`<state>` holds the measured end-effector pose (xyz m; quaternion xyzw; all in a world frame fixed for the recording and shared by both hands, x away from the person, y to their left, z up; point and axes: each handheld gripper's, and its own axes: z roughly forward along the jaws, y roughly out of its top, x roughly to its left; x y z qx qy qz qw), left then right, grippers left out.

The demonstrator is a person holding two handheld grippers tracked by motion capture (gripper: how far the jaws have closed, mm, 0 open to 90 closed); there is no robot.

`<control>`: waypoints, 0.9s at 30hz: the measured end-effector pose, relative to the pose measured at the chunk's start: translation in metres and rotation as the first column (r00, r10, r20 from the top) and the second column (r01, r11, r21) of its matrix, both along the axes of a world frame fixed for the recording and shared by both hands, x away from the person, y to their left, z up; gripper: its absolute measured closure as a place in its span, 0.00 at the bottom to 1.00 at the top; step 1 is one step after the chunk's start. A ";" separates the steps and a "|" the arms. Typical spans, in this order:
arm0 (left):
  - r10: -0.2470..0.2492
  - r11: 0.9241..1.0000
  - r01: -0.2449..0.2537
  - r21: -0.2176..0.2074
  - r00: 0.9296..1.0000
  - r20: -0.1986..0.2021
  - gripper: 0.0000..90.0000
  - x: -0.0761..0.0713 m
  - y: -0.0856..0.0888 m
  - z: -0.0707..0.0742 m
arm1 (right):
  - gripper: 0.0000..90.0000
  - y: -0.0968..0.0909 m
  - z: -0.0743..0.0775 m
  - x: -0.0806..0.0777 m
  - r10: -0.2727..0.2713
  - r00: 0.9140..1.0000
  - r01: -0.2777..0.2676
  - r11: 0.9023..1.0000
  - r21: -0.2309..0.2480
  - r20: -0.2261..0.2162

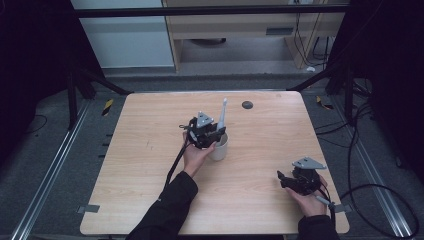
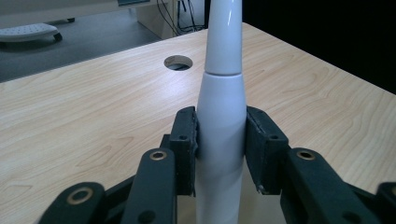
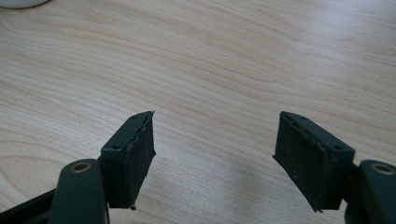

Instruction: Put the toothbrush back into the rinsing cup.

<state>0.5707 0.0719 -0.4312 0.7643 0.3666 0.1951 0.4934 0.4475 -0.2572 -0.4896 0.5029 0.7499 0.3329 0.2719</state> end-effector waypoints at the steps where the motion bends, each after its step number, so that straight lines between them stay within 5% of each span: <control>1: 0.000 1.000 0.000 0.000 1.000 0.000 0.71 0.000 0.000 0.000 | 0.32 0.000 0.000 0.000 0.000 1.000 0.000 1.000 0.000 0.000; 10: -0.032 0.999 0.032 0.014 0.999 0.009 0.61 -0.015 0.018 0.019 | 0.31 0.000 0.001 -0.001 0.000 1.000 0.000 1.000 -0.001 0.005; 16: -0.061 0.996 0.061 0.070 0.998 -0.002 0.52 -0.030 0.036 0.030 | 0.28 0.001 0.002 -0.001 -0.004 1.000 0.004 1.000 0.005 0.005; 27: -0.059 0.986 0.059 0.153 0.998 -0.008 0.40 -0.060 0.068 0.015 | 0.23 -0.001 0.001 -0.002 -0.015 1.000 0.015 1.000 0.009 0.004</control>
